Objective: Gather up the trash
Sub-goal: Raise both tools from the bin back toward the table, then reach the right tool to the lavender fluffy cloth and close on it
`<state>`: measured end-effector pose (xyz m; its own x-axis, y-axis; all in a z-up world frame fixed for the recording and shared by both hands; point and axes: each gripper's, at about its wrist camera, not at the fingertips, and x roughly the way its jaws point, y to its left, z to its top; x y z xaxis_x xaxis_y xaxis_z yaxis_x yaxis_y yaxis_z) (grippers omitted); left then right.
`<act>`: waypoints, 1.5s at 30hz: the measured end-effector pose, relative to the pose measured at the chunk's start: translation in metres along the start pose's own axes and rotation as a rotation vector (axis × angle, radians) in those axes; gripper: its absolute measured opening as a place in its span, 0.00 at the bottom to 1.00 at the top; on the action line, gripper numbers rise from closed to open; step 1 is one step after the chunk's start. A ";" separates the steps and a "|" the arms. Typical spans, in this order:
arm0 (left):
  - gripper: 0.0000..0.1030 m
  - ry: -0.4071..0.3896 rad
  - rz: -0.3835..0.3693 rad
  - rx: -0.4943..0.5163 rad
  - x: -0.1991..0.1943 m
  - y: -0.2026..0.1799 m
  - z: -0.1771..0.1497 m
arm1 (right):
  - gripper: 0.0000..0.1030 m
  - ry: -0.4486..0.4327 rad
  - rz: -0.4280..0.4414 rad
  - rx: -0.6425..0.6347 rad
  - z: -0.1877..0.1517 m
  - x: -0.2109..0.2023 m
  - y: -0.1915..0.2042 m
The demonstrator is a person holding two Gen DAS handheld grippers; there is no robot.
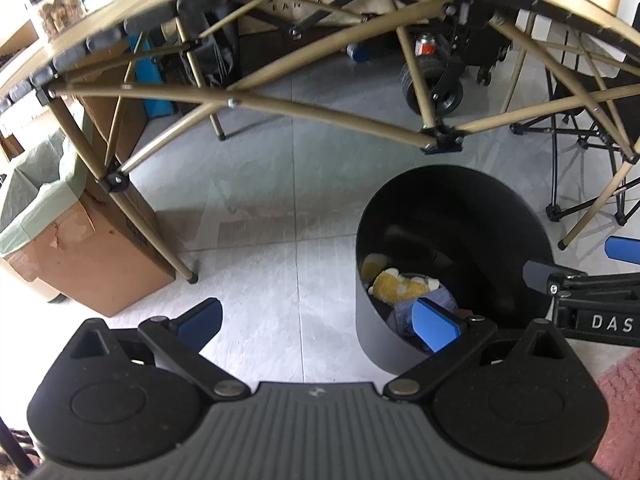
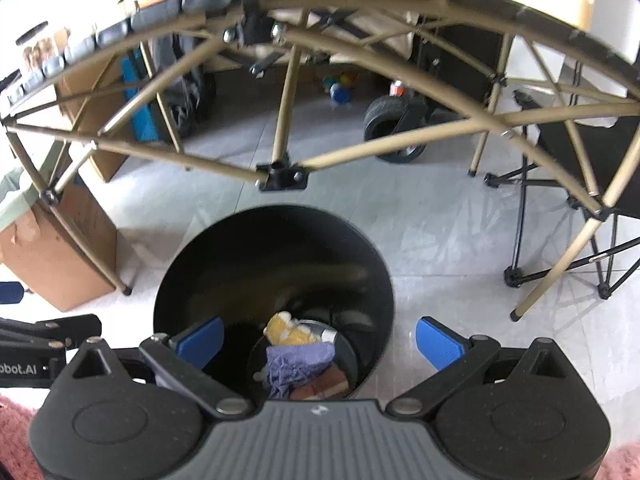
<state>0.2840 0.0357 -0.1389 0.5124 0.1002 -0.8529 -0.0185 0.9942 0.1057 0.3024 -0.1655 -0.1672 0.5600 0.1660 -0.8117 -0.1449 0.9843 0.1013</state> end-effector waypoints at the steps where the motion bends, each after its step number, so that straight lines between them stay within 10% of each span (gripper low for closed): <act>1: 1.00 -0.013 -0.001 0.000 -0.004 -0.001 0.000 | 1.00 -0.013 0.000 0.007 0.000 -0.005 -0.002; 23: 1.00 -0.405 -0.012 -0.080 -0.117 -0.010 0.027 | 1.00 -0.395 0.054 0.137 0.022 -0.136 -0.041; 45: 1.00 -0.577 -0.058 -0.197 -0.118 -0.009 0.120 | 1.00 -0.638 -0.012 0.087 0.125 -0.121 -0.047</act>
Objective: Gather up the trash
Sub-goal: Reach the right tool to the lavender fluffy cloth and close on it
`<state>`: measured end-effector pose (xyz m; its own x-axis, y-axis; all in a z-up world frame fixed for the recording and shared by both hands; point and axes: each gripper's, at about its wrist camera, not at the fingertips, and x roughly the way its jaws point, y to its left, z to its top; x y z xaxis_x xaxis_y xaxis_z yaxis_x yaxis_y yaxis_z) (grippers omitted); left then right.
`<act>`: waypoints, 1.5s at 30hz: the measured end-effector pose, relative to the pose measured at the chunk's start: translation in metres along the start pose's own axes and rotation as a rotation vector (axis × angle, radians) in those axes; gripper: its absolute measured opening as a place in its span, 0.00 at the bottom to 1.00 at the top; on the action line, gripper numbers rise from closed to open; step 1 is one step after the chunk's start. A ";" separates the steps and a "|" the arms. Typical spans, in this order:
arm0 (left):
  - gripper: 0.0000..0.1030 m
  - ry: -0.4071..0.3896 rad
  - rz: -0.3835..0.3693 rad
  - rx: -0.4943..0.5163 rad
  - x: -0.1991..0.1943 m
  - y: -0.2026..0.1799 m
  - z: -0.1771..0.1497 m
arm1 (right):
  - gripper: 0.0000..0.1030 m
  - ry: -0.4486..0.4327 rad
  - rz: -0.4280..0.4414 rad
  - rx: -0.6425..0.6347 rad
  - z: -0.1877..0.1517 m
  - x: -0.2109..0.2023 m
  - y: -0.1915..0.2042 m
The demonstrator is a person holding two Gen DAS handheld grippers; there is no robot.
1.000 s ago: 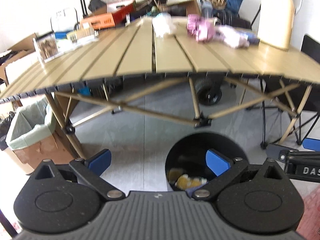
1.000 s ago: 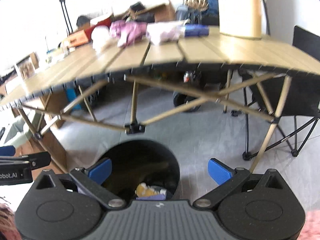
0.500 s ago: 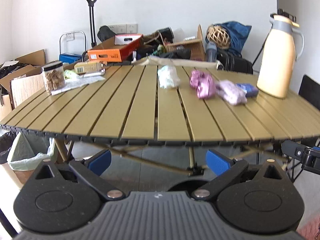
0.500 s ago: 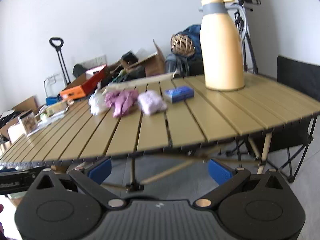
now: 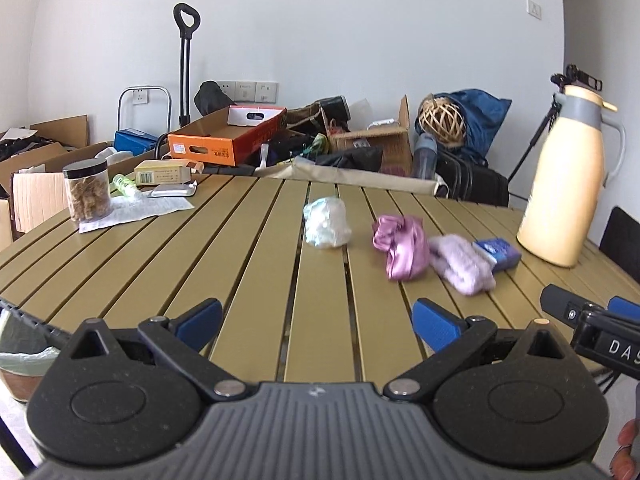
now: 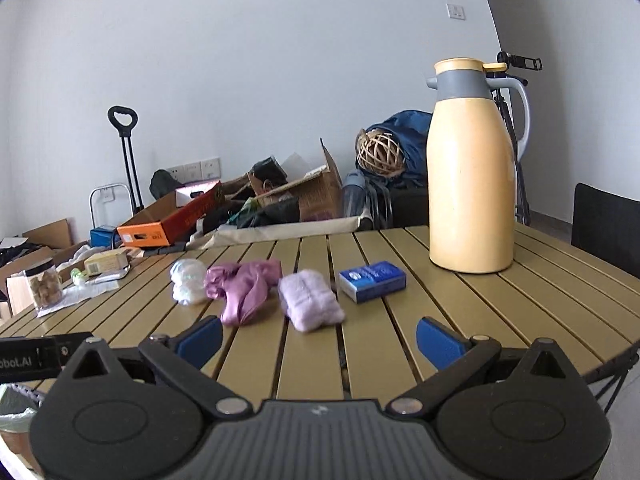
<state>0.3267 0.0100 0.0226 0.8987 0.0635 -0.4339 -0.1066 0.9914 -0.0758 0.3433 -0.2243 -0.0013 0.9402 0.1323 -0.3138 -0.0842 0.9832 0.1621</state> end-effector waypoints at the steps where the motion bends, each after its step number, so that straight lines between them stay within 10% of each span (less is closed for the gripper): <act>1: 1.00 0.000 0.004 -0.007 0.005 0.000 0.003 | 1.00 -0.006 0.004 0.004 0.002 0.005 0.000; 29: 1.00 0.021 -0.041 0.020 0.128 -0.013 0.056 | 0.99 0.303 -0.033 -0.006 0.028 0.191 0.006; 45: 1.00 0.056 -0.044 0.020 0.140 -0.009 0.055 | 0.48 0.349 0.024 -0.023 0.022 0.202 0.013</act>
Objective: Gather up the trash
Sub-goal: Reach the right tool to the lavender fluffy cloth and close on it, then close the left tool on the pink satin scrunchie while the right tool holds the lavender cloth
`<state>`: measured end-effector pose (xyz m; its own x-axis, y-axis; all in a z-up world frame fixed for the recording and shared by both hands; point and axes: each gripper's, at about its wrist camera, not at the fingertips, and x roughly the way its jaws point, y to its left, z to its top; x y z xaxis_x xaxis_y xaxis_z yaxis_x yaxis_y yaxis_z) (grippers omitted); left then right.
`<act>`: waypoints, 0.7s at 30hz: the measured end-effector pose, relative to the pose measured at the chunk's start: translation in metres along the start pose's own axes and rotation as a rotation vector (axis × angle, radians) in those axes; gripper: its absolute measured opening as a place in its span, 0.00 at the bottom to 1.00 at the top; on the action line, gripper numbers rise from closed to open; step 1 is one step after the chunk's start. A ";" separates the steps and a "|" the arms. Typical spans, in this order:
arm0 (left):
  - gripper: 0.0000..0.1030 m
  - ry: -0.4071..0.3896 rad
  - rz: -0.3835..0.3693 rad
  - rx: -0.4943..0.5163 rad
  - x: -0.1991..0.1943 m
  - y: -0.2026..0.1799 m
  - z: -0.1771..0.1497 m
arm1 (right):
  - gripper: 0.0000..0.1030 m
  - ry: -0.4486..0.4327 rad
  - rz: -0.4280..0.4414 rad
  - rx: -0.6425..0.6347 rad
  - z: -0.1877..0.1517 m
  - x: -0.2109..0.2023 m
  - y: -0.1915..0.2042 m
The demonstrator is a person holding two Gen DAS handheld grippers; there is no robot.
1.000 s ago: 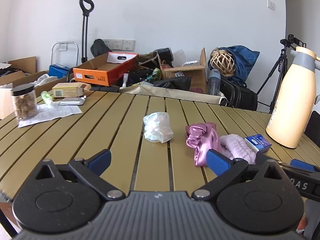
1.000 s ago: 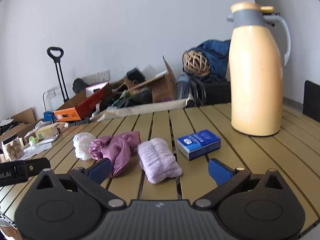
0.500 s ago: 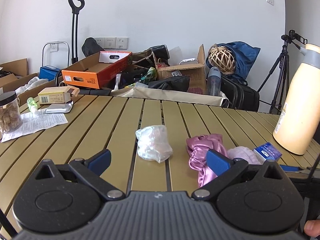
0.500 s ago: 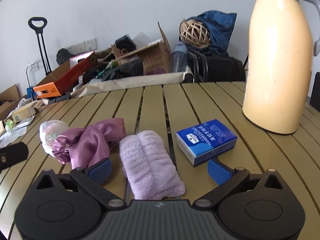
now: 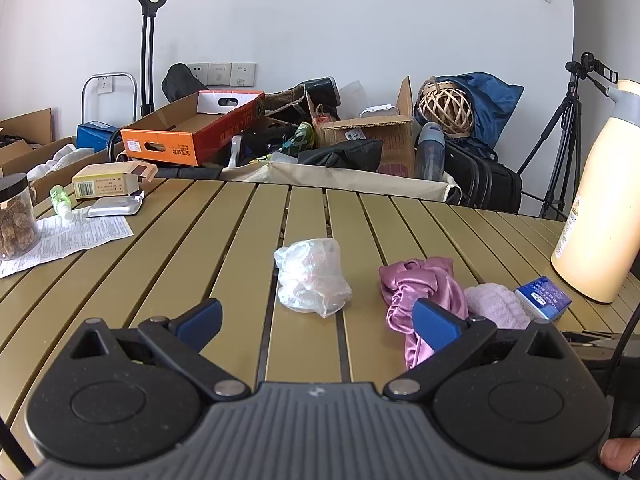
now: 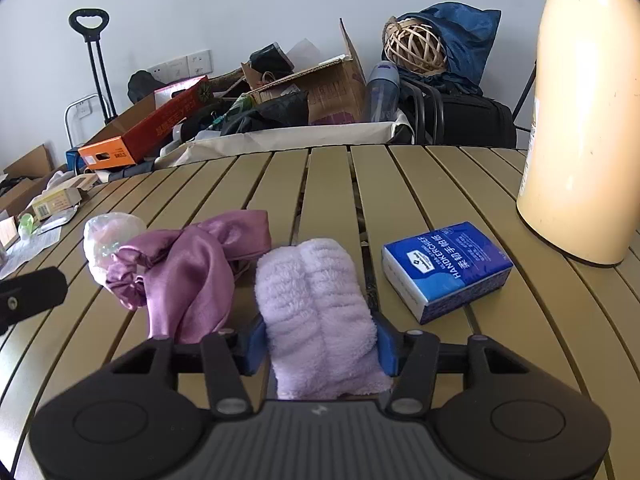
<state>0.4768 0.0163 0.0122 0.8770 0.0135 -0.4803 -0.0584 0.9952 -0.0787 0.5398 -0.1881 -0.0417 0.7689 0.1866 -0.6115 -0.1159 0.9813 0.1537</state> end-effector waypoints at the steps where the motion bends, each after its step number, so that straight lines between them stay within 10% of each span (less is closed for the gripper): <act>1: 1.00 0.001 0.000 0.000 0.000 0.000 -0.001 | 0.46 -0.004 0.002 0.003 0.000 -0.001 -0.001; 21: 1.00 -0.014 -0.043 0.089 -0.021 -0.038 -0.017 | 0.27 -0.176 0.083 0.078 0.009 -0.050 -0.035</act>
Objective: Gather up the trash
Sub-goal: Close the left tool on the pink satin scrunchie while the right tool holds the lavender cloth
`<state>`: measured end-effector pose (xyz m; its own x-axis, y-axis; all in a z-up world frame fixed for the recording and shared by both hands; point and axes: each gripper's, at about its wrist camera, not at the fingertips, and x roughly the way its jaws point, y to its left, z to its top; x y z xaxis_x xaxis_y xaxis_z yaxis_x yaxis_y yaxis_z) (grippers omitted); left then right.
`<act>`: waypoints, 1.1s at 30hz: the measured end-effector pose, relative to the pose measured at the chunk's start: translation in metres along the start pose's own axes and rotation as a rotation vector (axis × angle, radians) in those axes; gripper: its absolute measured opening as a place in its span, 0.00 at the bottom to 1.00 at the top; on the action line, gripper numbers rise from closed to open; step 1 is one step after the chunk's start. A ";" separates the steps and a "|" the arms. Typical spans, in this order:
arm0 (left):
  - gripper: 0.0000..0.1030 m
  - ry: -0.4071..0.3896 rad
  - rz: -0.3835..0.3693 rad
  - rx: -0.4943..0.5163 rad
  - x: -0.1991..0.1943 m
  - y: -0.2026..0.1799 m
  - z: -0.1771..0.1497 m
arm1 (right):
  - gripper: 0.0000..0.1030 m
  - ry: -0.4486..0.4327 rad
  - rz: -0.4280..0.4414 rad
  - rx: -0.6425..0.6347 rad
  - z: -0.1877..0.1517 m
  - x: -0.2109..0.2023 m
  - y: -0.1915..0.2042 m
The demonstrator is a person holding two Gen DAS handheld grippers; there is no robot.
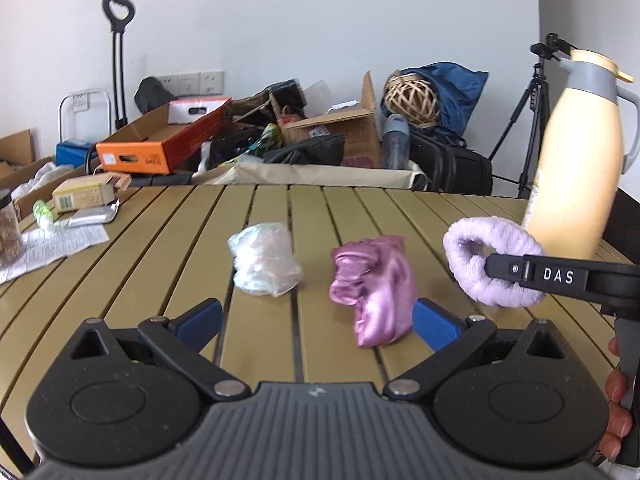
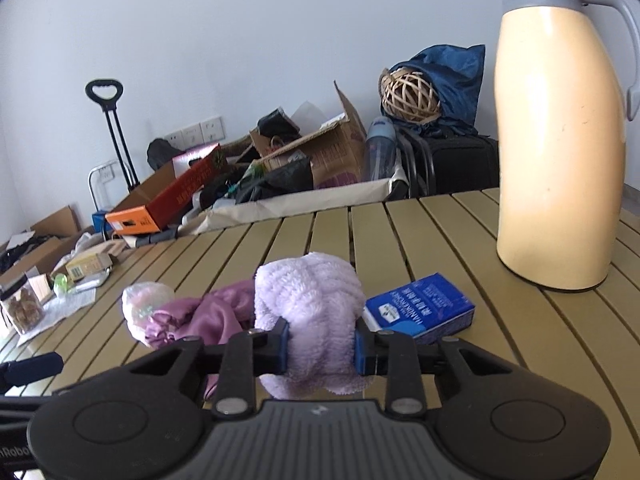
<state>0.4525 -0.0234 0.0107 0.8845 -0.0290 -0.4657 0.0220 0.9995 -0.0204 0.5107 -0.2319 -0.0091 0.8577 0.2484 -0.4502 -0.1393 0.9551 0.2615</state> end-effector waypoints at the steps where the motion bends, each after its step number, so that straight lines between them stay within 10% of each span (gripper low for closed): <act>1: 1.00 -0.002 0.001 0.012 0.000 -0.004 0.002 | 0.27 -0.005 -0.002 0.007 0.001 -0.002 -0.003; 24: 0.99 0.185 0.098 0.085 0.107 -0.066 0.036 | 0.27 -0.072 -0.058 0.173 0.006 -0.035 -0.094; 33: 0.68 0.216 0.129 0.073 0.122 -0.069 0.032 | 0.27 -0.076 -0.060 0.196 0.005 -0.037 -0.102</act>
<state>0.5738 -0.0953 -0.0163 0.7623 0.1057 -0.6385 -0.0438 0.9927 0.1121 0.4954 -0.3394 -0.0148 0.8973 0.1718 -0.4065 0.0060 0.9163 0.4004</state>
